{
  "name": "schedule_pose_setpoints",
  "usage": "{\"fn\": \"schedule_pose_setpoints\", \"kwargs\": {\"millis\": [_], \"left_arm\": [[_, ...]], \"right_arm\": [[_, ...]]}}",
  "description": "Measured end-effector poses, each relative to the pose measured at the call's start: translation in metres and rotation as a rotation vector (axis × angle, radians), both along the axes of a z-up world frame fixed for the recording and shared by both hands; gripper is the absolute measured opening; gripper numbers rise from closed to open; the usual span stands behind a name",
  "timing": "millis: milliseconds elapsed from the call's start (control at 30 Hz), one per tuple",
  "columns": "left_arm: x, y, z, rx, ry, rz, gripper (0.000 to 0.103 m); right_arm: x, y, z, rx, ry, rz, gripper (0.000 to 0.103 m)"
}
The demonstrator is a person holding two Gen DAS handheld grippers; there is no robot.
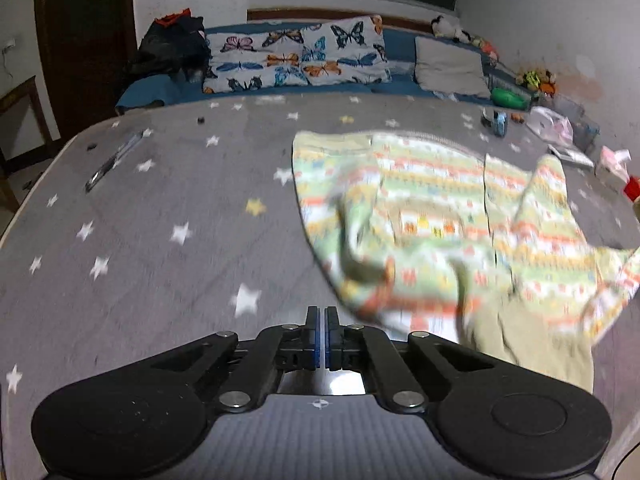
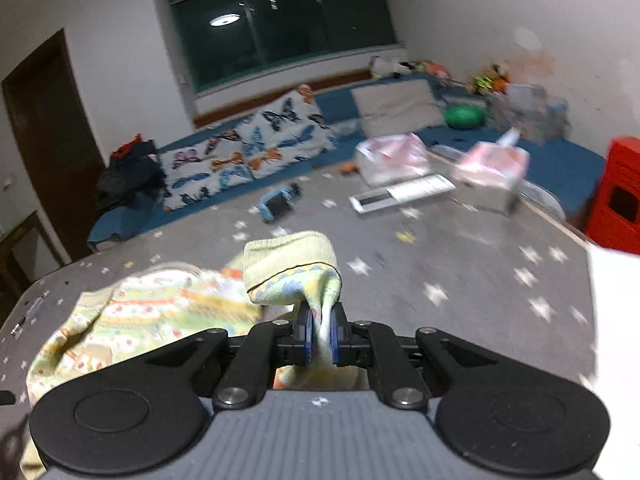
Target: Fold clothes
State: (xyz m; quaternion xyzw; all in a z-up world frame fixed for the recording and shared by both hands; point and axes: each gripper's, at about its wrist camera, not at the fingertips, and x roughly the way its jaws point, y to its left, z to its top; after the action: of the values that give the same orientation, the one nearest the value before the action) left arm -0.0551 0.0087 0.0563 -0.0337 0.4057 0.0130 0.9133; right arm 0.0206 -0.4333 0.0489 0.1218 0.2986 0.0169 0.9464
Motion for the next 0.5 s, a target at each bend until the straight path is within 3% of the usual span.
{"fn": "schedule_pose_setpoints", "kwargs": {"millis": [167, 233, 333, 500], "left_arm": [[-0.004, -0.005, 0.007, -0.014, -0.014, -0.037, 0.006], [0.003, -0.013, 0.015, -0.003, -0.04, -0.055, 0.011], [0.016, -0.022, 0.022, 0.0, -0.08, -0.096, 0.014], [0.059, -0.043, 0.019, -0.089, -0.085, -0.187, 0.014]], "right_arm": [[-0.032, -0.018, -0.024, -0.007, 0.106, -0.069, 0.011], [-0.038, -0.022, -0.028, -0.038, 0.128, -0.095, 0.022], [-0.042, -0.024, -0.023, -0.076, 0.113, -0.118, 0.032], [-0.038, -0.014, -0.009, -0.17, 0.047, -0.129, 0.038]]}}
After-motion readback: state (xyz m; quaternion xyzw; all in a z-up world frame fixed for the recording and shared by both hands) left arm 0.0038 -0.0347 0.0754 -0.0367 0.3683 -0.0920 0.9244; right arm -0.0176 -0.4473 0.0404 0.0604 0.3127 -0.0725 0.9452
